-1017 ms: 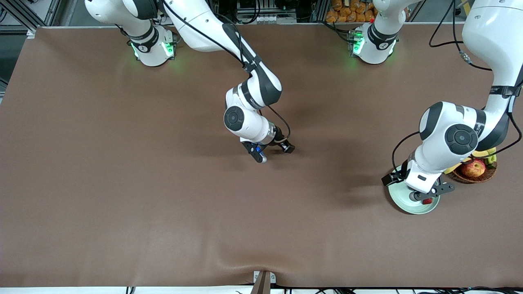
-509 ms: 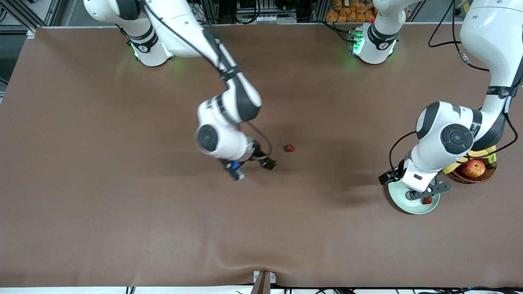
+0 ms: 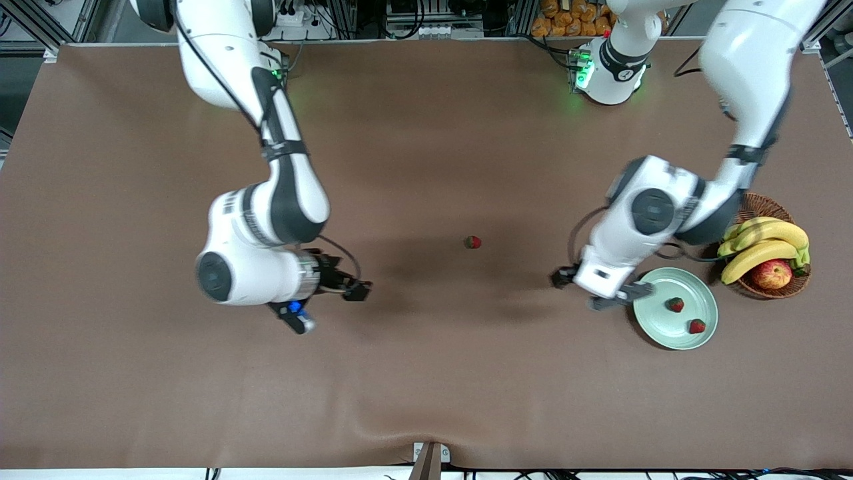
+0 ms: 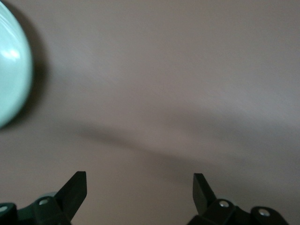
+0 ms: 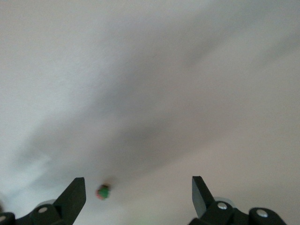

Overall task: Collect all strawberries into plate
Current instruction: 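Grasp the strawberry with the left gripper while the right gripper withdraws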

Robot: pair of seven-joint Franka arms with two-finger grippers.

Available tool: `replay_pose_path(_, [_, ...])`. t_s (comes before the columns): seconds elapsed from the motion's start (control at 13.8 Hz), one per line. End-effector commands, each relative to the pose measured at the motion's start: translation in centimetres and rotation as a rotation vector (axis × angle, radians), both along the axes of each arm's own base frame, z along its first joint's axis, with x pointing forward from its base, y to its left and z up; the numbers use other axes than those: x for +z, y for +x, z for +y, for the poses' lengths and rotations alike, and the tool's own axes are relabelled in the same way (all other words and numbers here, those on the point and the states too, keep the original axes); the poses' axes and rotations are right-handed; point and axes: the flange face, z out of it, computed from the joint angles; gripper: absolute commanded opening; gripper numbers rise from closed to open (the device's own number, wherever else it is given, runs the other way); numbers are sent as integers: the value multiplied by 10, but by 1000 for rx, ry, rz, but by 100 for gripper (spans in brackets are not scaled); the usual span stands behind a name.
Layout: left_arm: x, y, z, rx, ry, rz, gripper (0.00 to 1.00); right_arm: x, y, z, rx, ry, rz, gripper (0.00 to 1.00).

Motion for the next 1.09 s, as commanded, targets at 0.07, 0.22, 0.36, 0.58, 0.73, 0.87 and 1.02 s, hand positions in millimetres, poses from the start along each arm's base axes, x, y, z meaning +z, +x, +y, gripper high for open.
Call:
replay_pose_path(0.07, [-11, -35, -92, 52, -22, 30, 100, 30, 3, -61, 142, 3, -3, 100])
replay_pose_path(0.22, [-20, -50, -140, 85, -50, 45, 100, 43, 3, -91, 189, 7, -6, 100])
replay_pose_path(0.36, [-29, -59, -181, 147, -82, 60, 100, 48, 4, -102, 223, 10, -18, 100])
replay_pose_path(0.58, [-47, -63, -205, 264, -113, 74, 100, 49, 8, -118, 235, 22, -33, 100])
replay_pose_path(0.73, [-55, -60, -202, 380, -133, 67, 100, 53, 11, -136, 286, 37, -64, 100])
replay_pose_path(0.87, [-73, -62, -190, 465, -114, 74, 100, 66, 17, -175, 277, 80, -100, 100])
replay_pose_path(1.02, [-86, -69, -181, 526, -115, 87, 100, 63, 20, -199, 262, 126, -92, 100])
